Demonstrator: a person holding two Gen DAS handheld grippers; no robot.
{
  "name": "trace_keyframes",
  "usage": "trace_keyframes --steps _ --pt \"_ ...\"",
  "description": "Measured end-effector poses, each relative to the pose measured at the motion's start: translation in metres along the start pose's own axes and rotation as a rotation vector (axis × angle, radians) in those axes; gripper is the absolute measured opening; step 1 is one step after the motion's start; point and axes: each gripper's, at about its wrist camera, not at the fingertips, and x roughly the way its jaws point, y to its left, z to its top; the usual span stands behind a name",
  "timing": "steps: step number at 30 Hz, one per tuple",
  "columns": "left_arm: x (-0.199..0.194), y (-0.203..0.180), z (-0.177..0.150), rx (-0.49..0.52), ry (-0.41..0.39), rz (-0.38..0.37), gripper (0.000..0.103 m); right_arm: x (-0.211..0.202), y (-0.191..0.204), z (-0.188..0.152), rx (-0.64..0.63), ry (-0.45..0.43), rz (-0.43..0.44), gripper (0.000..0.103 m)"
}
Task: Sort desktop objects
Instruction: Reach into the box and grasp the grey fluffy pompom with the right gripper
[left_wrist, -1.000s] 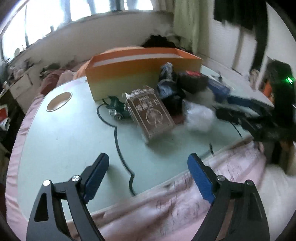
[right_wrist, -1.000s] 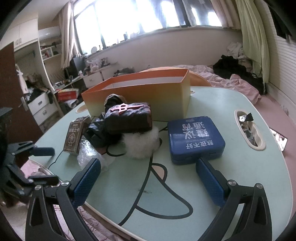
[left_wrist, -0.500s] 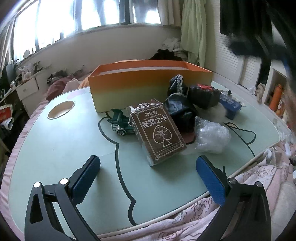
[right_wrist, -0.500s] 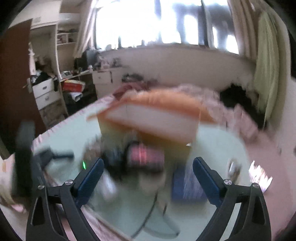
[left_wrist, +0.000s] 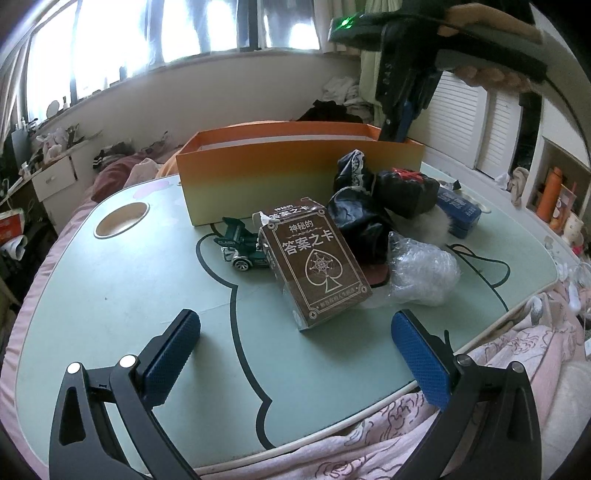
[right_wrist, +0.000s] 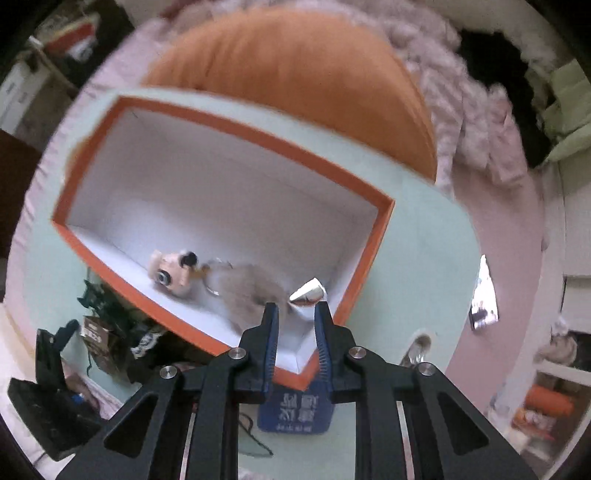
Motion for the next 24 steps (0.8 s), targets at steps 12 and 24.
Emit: trace_keyframes --steps 12,24 --pt "-0.001 0.0 -0.001 0.003 -0.005 0.002 0.103 0.033 0.011 0.03 -0.037 0.153 -0.117 0.047" --pt "-0.003 -0.001 -0.001 0.0 -0.009 0.005 0.103 0.01 -0.005 0.029 0.039 -0.026 0.082 0.034"
